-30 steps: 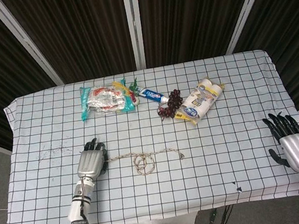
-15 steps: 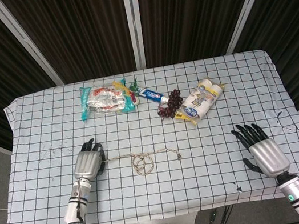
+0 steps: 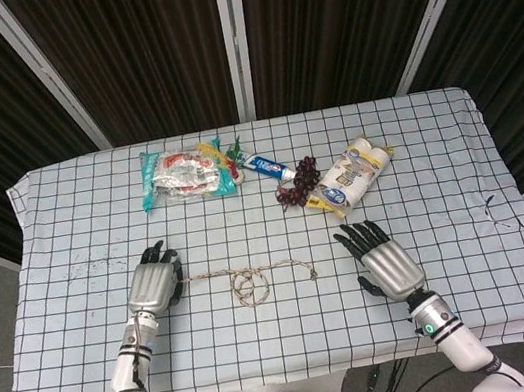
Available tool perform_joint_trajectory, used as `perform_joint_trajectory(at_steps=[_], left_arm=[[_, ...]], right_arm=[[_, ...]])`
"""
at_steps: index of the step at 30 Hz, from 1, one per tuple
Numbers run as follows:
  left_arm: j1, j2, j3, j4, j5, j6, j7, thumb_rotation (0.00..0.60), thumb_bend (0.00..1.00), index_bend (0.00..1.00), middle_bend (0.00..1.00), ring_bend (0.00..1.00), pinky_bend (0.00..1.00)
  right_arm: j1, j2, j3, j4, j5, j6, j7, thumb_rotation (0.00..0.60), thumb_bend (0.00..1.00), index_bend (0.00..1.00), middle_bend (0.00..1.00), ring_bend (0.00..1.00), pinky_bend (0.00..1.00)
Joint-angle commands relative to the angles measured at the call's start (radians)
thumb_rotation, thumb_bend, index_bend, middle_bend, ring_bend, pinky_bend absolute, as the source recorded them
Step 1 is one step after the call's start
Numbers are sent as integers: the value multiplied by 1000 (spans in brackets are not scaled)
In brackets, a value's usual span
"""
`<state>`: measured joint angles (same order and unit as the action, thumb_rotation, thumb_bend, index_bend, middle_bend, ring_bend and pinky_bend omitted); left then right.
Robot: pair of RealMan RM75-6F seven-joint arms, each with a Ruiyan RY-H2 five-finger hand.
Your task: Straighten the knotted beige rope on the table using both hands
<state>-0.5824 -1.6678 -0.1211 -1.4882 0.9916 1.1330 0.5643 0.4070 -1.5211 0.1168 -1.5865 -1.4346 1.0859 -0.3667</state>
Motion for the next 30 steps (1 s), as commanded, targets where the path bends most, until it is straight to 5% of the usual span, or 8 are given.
perform_joint_trajectory(at_steps=[1,12,23,30], left_arm=[[-1,3,-2,-2,-2,0,6,600,467,606,219,16,111],[-2,10,-4,-11,-8,2,18,600,467,607,222,16,111],[6,20,-7,-4,-10,-3,-7,600,467,606,225,16,111],[13,26,-5,-4,-6,-1,-19,600,467,606,225,16,111]], right_arm=[[37,-75,33,63,23,-3,20,600,308,0,0,0,0],[103,-227,64,195,48,-8,68,600,271,0,0,0,0],[154,-304,101,247,138,-58,102,600,117,0,0,0,0],[187,-343,111,279,161,-79,118,600,104,0,0,0,0]])
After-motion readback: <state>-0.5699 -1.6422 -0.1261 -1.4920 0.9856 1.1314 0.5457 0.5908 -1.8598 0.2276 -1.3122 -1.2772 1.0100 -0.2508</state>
